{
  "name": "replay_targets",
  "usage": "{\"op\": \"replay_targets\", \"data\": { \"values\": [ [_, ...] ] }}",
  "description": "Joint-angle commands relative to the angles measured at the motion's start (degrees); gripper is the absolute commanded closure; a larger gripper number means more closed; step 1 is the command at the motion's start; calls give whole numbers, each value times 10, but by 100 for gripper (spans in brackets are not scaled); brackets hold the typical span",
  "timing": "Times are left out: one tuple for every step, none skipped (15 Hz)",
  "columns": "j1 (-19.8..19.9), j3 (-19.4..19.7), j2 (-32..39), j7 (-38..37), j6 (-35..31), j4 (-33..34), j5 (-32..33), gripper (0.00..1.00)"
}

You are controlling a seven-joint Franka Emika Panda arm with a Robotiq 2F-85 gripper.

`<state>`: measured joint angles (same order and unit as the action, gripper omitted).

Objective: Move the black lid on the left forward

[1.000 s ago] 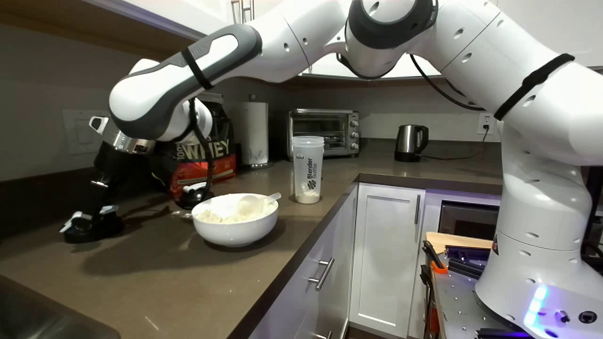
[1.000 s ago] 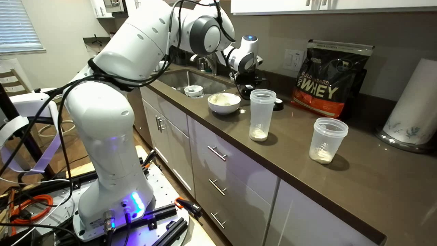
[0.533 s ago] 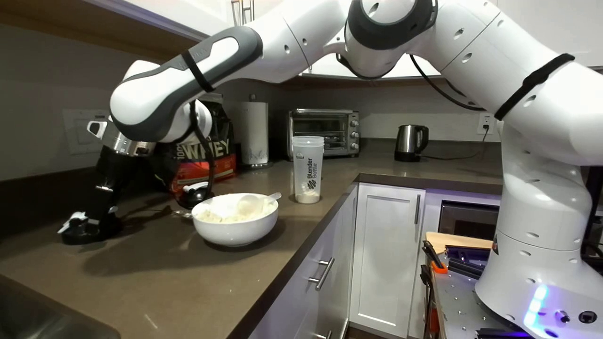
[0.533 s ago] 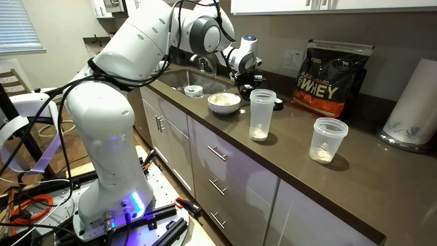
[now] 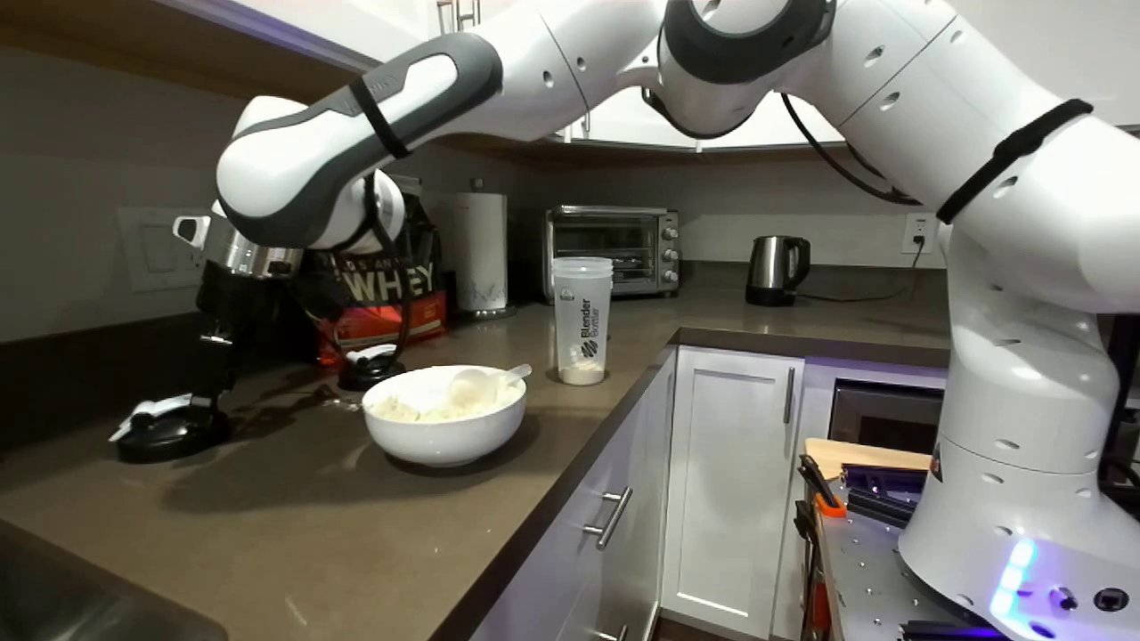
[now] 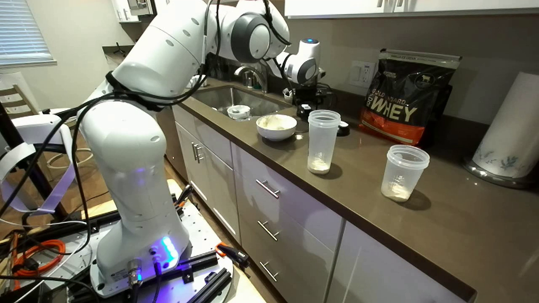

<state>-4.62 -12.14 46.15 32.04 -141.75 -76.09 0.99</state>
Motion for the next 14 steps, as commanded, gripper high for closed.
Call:
{"op": "replay_targets", "data": {
  "values": [
    [2, 2, -17, -6, 14, -9, 13, 18],
    [3, 0, -15, -4, 13, -7, 11, 9],
    [4, -2, -12, -2, 12, -4, 10, 6],
    [5, -3, -11, 0, 10, -2, 8, 2],
    [5, -4, -9, 0, 11, 1, 7, 0],
    [5, -6, -7, 2, 12, 3, 6, 0],
    [6, -8, -6, 3, 12, 4, 4, 0],
    [8, -11, -4, 5, 9, 5, 1, 0],
    [9, -13, -3, 6, 8, 6, 0, 0],
    [11, -18, 0, 8, 5, 7, -4, 0],
    [13, -21, 1, 9, 3, 7, -7, 0],
    [13, -22, 1, 9, 2, 6, -7, 0],
    [12, -23, 1, 9, 2, 6, -7, 25],
    [12, -23, 0, 8, 1, 3, -6, 26]
  ]
}}
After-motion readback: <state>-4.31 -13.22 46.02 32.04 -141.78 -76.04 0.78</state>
